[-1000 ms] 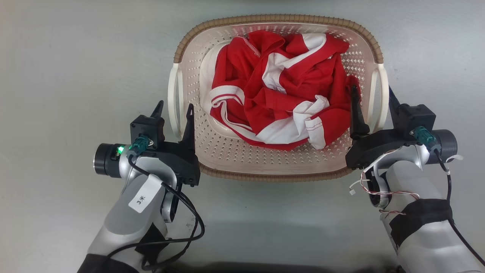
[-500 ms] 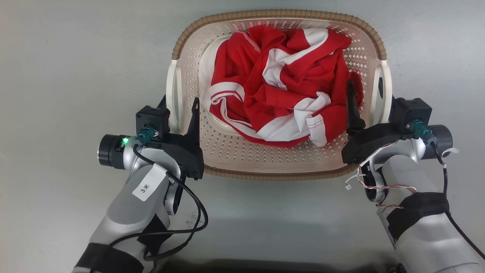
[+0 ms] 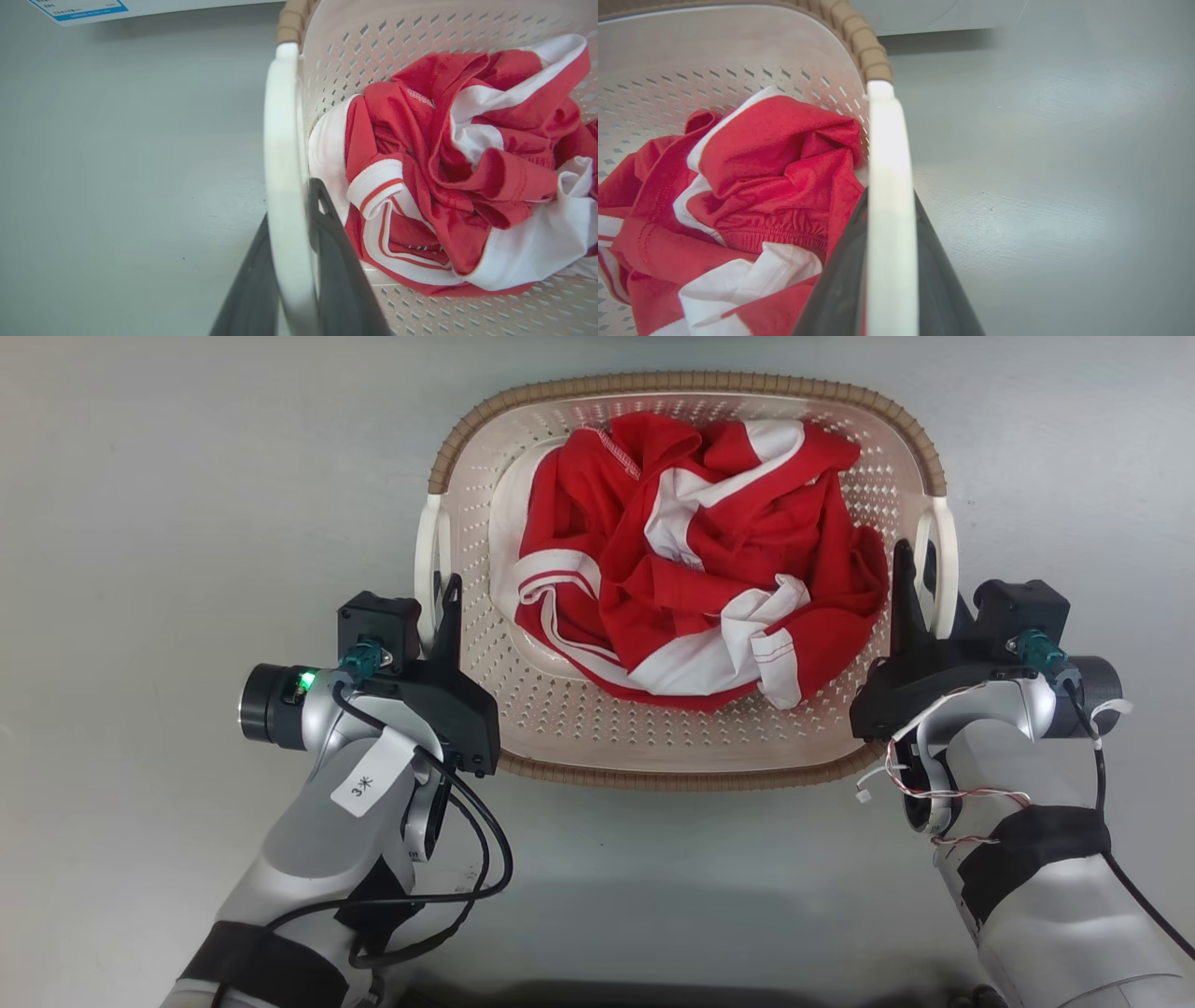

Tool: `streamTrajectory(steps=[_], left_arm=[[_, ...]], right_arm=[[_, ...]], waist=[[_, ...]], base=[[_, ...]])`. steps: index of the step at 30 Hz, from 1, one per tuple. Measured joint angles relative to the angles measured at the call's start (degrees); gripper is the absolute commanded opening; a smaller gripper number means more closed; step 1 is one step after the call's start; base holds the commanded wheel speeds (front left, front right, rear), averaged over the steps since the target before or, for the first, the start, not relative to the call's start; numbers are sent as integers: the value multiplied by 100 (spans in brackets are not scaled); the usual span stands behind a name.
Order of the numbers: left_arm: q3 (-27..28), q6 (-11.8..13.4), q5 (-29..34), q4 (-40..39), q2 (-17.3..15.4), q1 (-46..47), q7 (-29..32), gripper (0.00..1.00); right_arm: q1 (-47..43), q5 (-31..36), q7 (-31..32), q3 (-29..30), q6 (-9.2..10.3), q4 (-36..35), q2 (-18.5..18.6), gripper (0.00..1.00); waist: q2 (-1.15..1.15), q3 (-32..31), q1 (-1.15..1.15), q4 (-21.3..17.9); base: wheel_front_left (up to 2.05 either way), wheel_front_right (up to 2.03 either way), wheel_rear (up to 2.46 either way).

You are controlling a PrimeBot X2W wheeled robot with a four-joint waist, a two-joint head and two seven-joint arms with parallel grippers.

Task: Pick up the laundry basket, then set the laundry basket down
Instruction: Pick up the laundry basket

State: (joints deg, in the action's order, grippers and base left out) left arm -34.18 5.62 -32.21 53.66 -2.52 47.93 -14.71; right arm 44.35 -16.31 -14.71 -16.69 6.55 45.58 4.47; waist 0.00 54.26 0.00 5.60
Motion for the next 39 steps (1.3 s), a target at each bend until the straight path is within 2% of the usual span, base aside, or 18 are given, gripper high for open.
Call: streamTrajectory(steps=[19,39], left_arm=[[-485,97,-608,216,-4,-8,7,0],[-876,96,-1062,804,62,-561,100,0]], right_arm=[[76,-610,0,-430,52,587,5,0],[-276,-1585,55,-1310,57,1247,-45,0]], waist=[[0,-649,0,21],[0,-1959,-1,-32]], base=[[0,0,0],[0,0,0]])
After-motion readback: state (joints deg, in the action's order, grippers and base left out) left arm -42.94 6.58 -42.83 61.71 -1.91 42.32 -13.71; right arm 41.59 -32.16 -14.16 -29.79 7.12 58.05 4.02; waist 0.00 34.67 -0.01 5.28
